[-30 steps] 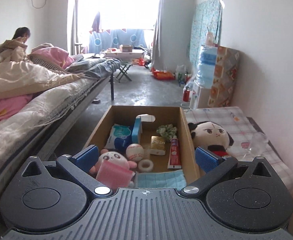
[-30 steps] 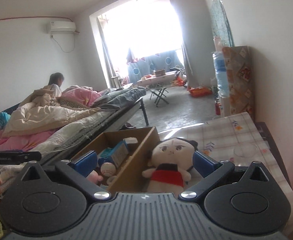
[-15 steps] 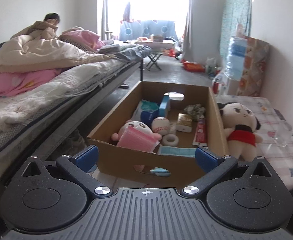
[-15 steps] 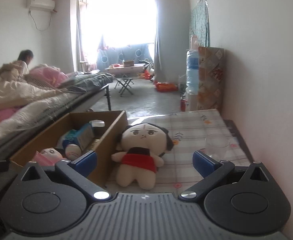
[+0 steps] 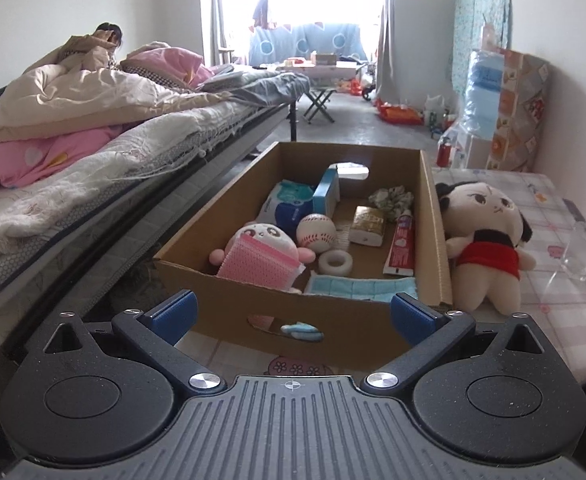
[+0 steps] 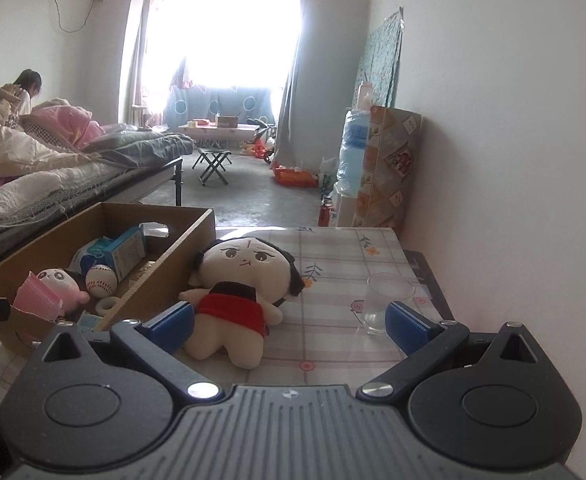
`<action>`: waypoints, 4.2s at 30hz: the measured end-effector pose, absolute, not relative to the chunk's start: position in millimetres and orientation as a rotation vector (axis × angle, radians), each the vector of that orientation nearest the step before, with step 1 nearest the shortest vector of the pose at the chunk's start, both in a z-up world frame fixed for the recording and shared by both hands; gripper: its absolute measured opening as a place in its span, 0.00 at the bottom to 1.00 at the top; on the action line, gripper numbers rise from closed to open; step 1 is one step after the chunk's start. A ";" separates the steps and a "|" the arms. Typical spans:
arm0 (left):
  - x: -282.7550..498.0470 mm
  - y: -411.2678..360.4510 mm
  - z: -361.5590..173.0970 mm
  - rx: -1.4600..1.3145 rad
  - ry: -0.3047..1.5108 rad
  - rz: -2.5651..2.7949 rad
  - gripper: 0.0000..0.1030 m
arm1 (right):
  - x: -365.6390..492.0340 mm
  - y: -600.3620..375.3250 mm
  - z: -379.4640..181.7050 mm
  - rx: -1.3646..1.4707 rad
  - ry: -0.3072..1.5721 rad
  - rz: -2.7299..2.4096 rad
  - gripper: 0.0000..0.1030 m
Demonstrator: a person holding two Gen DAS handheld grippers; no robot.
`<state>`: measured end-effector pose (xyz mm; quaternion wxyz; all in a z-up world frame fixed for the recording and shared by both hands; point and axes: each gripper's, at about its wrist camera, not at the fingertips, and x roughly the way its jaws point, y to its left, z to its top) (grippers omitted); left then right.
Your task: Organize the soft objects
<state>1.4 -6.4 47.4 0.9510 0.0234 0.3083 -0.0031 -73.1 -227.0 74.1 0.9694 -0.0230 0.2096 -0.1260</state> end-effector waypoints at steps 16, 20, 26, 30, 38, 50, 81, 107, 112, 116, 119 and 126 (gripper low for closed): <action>6.8 -17.6 46.4 0.040 0.709 -0.004 1.00 | -66.0 -235.7 72.1 -0.044 0.452 -0.229 1.00; 11.7 -17.3 45.2 0.035 0.724 -0.004 1.00 | -61.7 -237.3 72.0 -0.035 0.458 -0.224 1.00; 18.6 -14.3 39.9 0.024 0.754 0.000 1.00 | -56.2 -237.7 68.4 -0.031 0.474 -0.222 1.00; 20.2 -13.9 37.6 0.024 0.763 0.004 1.00 | -53.1 -237.2 67.2 -0.031 0.482 -0.216 1.00; 13.9 -8.1 36.6 0.032 0.756 0.018 1.00 | -51.1 -231.9 64.9 -0.026 0.505 -0.191 1.00; -12.6 28.7 68.8 0.050 0.562 -0.095 1.00 | -64.7 -266.9 65.4 0.170 0.431 -0.091 1.00; 161.6 131.5 40.9 -0.209 0.649 0.030 1.00 | 376.7 -79.8 -1.8 -0.289 1.248 0.287 0.61; 159.6 130.5 42.8 -0.185 0.637 0.017 1.00 | 389.5 -107.4 11.6 -0.009 1.158 0.290 0.28; 145.2 124.8 54.5 -0.170 0.618 0.011 1.00 | 341.7 -107.8 57.8 0.000 1.020 0.376 0.32; 124.7 114.7 67.5 -0.137 0.589 -0.023 1.00 | 272.5 -129.0 98.4 0.013 0.878 0.428 0.61; 104.5 103.9 76.6 -0.112 0.573 -0.061 1.00 | 210.2 -158.5 123.4 0.052 0.778 0.445 0.72; 58.7 71.7 88.8 -0.054 0.571 -0.166 1.00 | 72.7 -232.2 143.7 0.176 0.589 0.389 0.98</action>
